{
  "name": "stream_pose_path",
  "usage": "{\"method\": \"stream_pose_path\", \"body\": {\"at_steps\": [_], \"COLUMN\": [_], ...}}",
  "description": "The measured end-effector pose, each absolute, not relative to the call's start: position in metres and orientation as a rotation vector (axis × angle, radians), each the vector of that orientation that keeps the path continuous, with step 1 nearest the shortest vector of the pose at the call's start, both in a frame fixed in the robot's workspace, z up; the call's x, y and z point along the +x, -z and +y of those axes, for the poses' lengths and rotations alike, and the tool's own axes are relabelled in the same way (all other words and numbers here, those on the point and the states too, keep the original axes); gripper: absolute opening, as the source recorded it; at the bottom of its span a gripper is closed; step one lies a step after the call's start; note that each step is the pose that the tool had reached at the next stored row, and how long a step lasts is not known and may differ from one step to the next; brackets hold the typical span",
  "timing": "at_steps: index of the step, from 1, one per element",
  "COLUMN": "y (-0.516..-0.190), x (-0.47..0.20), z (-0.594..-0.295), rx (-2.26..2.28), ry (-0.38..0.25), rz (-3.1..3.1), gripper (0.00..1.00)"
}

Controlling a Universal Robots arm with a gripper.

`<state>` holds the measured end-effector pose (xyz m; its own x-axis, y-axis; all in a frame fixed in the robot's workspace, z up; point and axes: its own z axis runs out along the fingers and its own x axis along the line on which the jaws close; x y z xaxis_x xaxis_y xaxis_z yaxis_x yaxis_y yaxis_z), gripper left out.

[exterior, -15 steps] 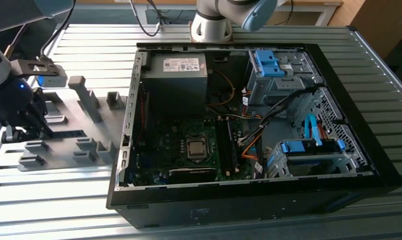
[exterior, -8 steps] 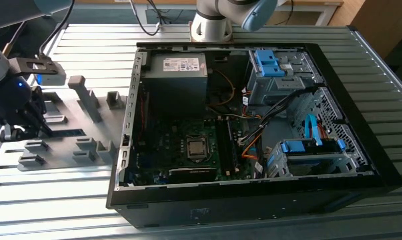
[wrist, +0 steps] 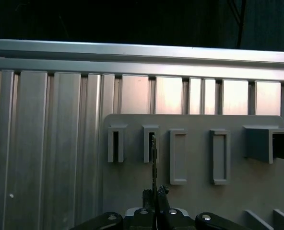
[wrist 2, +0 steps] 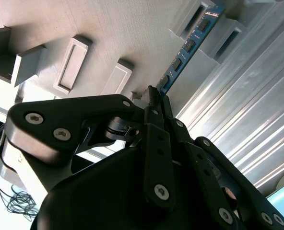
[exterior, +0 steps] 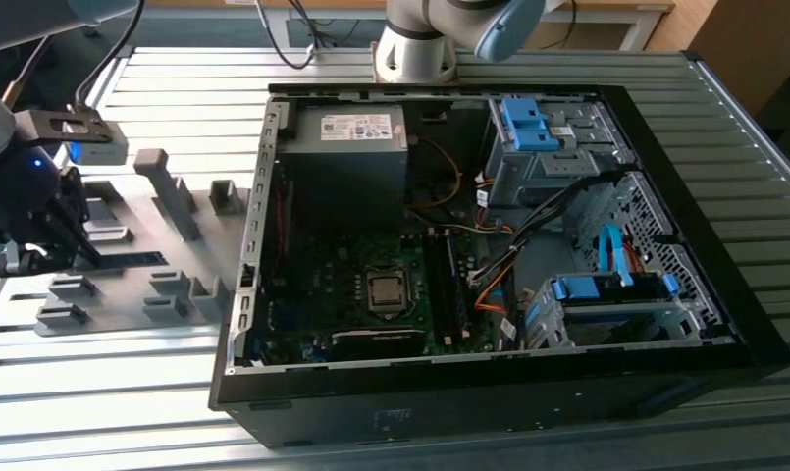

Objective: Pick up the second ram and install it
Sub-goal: 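Pick up the second ram and move it above second insertion slot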

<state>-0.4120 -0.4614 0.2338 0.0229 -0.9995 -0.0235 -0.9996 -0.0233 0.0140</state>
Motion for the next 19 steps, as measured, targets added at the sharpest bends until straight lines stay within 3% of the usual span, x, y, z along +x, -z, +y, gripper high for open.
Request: {"method": "stream_pose_path", "body": {"at_steps": [19], "y": [-0.246], "x": [-0.412], "z": [-0.461], "rx": [-2.242], "ry": [-0.042], "rz": [2.191], "gripper": [0.14]}}
